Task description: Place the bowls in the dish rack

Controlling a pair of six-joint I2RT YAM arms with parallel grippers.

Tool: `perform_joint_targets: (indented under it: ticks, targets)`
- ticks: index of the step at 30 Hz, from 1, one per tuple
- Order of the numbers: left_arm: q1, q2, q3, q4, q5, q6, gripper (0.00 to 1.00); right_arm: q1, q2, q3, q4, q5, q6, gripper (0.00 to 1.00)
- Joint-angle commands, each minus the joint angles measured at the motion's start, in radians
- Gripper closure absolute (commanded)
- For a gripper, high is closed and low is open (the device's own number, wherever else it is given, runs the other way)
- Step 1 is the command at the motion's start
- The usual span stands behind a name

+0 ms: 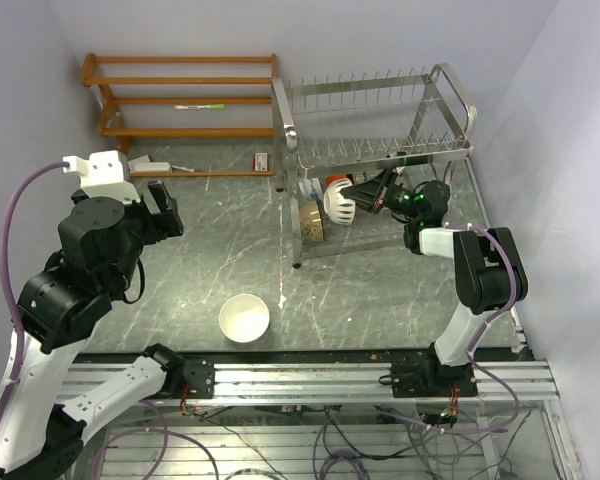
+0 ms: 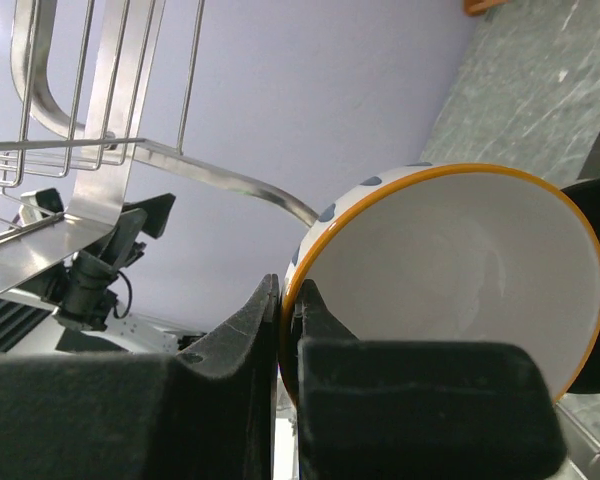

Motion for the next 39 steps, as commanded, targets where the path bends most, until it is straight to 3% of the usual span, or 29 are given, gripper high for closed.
perform_joint_targets:
  ticks: [1, 12, 24, 36, 39]
  targets:
    - [-0.005, 0.0, 0.008, 0.025, 0.007, 0.015, 0.07, -0.021, -0.006, 0.041, -0.059, 0.037, -0.113, 1.0]
    - [-0.006, 0.002, -0.003, 0.024, 0.009, 0.022, 0.07, -0.026, 0.058, 0.033, -0.113, 0.052, -0.169, 1.0]
    - [-0.005, -0.003, -0.004, -0.004, 0.0, 0.018, 0.07, -0.026, 0.149, 0.006, -0.013, 0.076, -0.116, 1.0]
    - [-0.005, 0.0, -0.012, -0.006, 0.008, 0.013, 0.07, -0.023, 0.237, -0.055, 0.202, 0.13, 0.043, 1.0]
    - [-0.005, 0.0, -0.008, -0.007, 0.01, 0.012, 0.07, -0.023, 0.238, -0.053, 0.17, 0.14, 0.019, 1.0]
